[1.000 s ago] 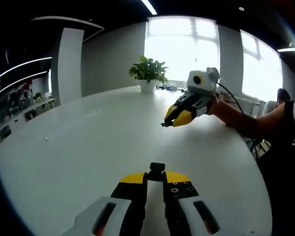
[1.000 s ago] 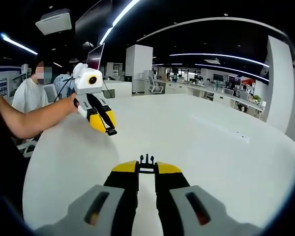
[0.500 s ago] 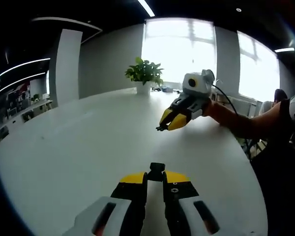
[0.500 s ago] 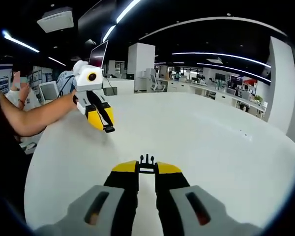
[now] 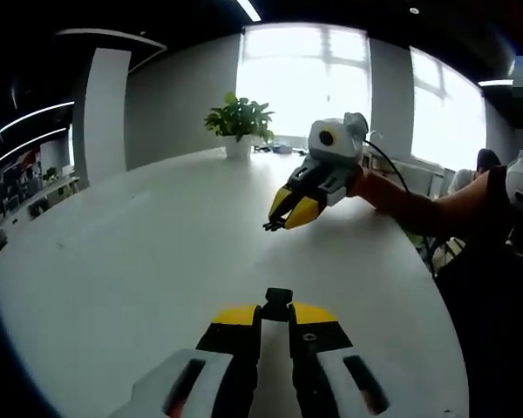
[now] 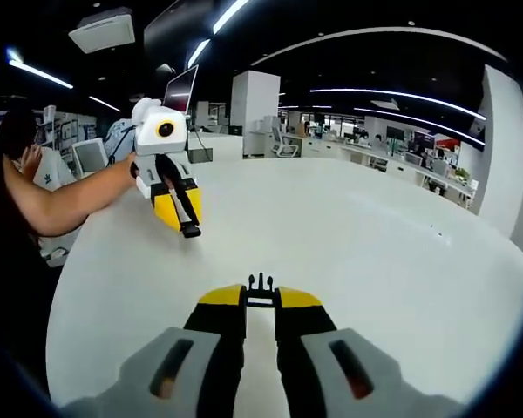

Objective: Snap the two parts of the plastic buckle together until the buckle closes and remains connected.

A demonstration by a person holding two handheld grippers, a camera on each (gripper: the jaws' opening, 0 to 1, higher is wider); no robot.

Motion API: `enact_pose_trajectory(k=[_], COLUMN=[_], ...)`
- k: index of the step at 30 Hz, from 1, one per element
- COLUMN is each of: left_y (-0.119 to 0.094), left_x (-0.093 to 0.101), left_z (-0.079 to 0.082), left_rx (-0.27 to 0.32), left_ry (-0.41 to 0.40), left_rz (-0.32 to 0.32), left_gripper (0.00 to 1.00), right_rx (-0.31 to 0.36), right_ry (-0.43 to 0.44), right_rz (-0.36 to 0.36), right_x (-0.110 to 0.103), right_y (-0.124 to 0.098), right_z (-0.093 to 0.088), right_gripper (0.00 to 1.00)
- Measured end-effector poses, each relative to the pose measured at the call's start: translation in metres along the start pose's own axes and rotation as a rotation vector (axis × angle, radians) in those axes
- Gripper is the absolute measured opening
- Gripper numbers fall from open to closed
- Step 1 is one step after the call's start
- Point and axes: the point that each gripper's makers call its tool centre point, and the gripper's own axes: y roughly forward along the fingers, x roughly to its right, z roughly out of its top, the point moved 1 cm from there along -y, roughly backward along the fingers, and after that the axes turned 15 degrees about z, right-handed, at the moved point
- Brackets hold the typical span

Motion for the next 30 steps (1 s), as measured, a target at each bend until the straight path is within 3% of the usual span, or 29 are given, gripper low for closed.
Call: enact_pose_trajectory(k=[9, 22, 30], left_y=[-0.001, 0.000, -0.001], left_x=[-0.005, -0.003, -0.002], left_z=[-0.003, -0.008, -0.009], left_rx=[0.001, -0.008, -0.012], left_ry=[-0.013, -0.001, 0.001], left_rz=[-0.009, -0.049, -0.073], left_gripper=[0.11, 0.11, 0.11], right_rx=[-0.008, -0.041, -0.054], right_ry=[-0.014, -0.013, -0.015], right_rz=[0.038, 0.119, 0.130], right_x=[-0.018, -0.024, -0.024], right_y=[0.004, 0.008, 0.008], right_z=[-0.004, -0.009, -0.013], right_gripper=[0.11, 0.11, 0.11])
